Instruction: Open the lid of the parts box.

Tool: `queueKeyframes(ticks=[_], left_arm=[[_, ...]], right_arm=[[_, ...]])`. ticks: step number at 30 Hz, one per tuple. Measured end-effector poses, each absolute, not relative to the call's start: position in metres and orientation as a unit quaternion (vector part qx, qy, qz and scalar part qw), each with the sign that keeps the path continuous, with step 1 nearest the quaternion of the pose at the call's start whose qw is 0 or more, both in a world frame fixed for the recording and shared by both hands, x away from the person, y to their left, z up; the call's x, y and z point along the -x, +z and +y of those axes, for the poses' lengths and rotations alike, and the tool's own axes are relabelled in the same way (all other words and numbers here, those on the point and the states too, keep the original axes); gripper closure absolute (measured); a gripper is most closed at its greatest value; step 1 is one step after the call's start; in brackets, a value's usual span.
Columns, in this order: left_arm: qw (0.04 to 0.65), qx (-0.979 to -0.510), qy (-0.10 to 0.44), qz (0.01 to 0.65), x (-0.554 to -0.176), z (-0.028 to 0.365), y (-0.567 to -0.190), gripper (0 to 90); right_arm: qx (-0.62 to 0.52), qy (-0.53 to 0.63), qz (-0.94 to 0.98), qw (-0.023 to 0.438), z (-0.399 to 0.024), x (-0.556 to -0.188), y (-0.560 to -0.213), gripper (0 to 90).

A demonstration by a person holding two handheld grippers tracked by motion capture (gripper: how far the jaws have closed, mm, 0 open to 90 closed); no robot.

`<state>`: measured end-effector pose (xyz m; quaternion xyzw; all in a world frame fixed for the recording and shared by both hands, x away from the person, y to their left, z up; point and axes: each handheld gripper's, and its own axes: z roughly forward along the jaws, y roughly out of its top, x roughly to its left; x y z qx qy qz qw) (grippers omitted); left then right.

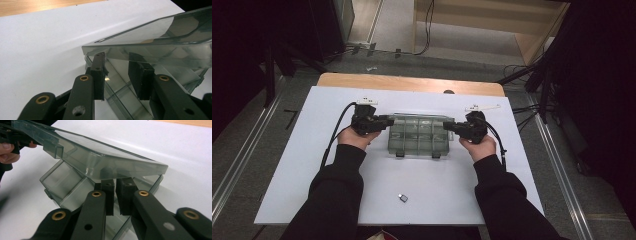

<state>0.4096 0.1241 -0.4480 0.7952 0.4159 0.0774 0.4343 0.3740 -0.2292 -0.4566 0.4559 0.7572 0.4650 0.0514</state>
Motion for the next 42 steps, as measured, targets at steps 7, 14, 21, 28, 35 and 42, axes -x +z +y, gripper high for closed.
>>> queueKeyframes(ticks=[7, 14, 21, 28, 35, 42], left_arm=[[0.433, -0.795, 0.076, 0.417, -0.409, 0.125, -0.447, 67.0], [0.432, -0.796, 0.072, 0.418, -0.410, 0.125, -0.447, 67.0], [0.433, -0.795, 0.071, 0.419, -0.410, 0.125, -0.447, 66.9], [0.433, -0.795, 0.070, 0.419, -0.410, 0.124, -0.447, 66.9], [0.435, -0.793, 0.066, 0.421, -0.411, 0.125, -0.447, 66.5], [0.436, -0.792, 0.070, 0.423, -0.411, 0.124, -0.446, 66.5]], right_arm=[[-0.454, 0.464, 0.759, 0.060, -0.232, -0.367, -0.455, 77.7], [-0.458, 0.459, 0.758, 0.070, -0.238, -0.362, -0.457, 74.3], [-0.483, 0.448, 0.746, 0.100, -0.245, -0.368, -0.465, 47.7], [-0.483, 0.446, 0.745, 0.108, -0.242, -0.375, -0.472, 44.4], [-0.472, 0.446, 0.752, 0.117, -0.233, -0.377, -0.469, 49.3], [-0.467, 0.451, 0.750, 0.125, -0.229, -0.381, -0.466, 56.0]])
